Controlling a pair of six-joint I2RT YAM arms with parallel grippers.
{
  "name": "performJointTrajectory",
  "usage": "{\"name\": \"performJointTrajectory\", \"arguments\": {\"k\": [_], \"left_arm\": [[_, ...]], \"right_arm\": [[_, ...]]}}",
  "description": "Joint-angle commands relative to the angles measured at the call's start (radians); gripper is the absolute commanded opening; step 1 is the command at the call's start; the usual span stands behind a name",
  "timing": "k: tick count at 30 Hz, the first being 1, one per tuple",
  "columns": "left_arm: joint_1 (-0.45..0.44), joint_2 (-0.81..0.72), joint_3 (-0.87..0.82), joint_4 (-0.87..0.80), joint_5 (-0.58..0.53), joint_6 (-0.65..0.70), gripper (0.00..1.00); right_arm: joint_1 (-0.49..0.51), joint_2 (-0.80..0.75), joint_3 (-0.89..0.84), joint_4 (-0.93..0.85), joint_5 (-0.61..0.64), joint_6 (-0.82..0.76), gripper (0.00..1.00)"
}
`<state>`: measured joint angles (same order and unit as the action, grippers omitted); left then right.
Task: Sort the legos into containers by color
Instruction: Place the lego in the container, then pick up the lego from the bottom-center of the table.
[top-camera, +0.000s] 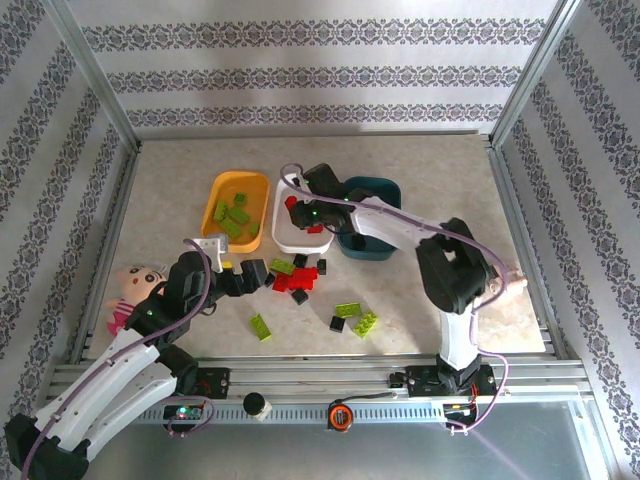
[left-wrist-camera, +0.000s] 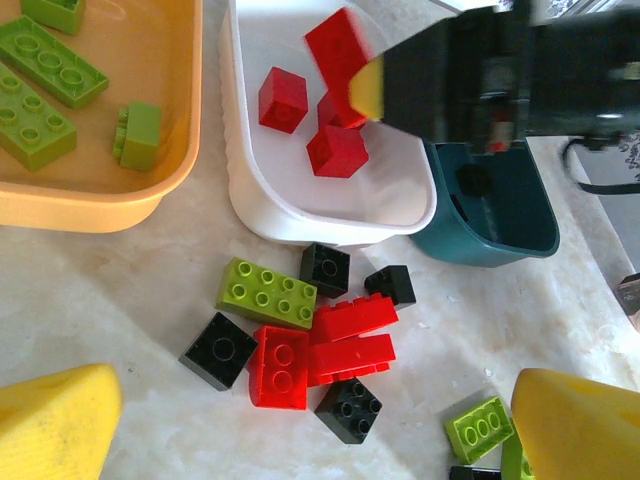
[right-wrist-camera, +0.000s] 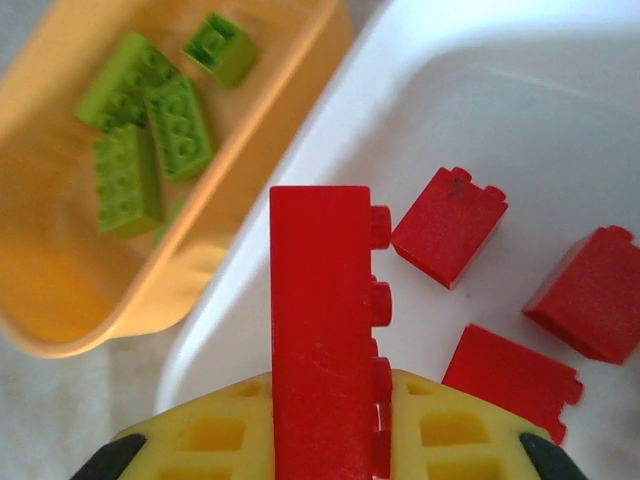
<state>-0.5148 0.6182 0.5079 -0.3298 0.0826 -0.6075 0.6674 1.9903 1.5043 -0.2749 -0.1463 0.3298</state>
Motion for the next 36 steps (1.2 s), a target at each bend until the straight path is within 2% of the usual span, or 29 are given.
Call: {"name": "performJointTrajectory", "arguments": {"k": [1,4,6,9,16,23,29,36], "left_arm": [[0.008,-0.02,-0.018,0.008,0.02,-0.018,1.0],[0.008,-0.032,-0.023,-0.005,0.012,-0.022,1.0],[0.009,-0.04,-0.026,-0.01,0.01,-0.021,1.0],[0.009,-0.053,-0.032,-0.009,0.01,-0.024,1.0],[0.009,-0.084,-0.053,0.011,0.009,-0.037,1.0],[0.007,-0.095,-0.058,0.004,0.011,-0.031,1.0],[0.008,-0.094,-0.087,0.034,0.001,-0.034,1.0],[0.008,-0.08,-0.121,0.071,0.0,-0.043,1.0]], "right_arm": [[-0.001,0.062,0.096,-0.081,0.03,-0.029,0.29],[0.0,0.074,0.131,-0.095,0.04,-0.031,0.48],[-0.001,0.05,0.129,-0.099,0.038,-0.032,0.55],[0.002,-0.032,0.071,-0.096,0.043,-0.033,0.61],[0.05,-0.35,-0.264,-0.079,0.078,0.009,0.66],[0.187,-0.673,-0.634,-0.16,0.155,0.094,0.67],[0.289,-0.881,-0.843,-0.297,0.21,0.284,0.67],[0.357,-0.974,-0.956,-0.379,0.271,0.537,0.72]]}}
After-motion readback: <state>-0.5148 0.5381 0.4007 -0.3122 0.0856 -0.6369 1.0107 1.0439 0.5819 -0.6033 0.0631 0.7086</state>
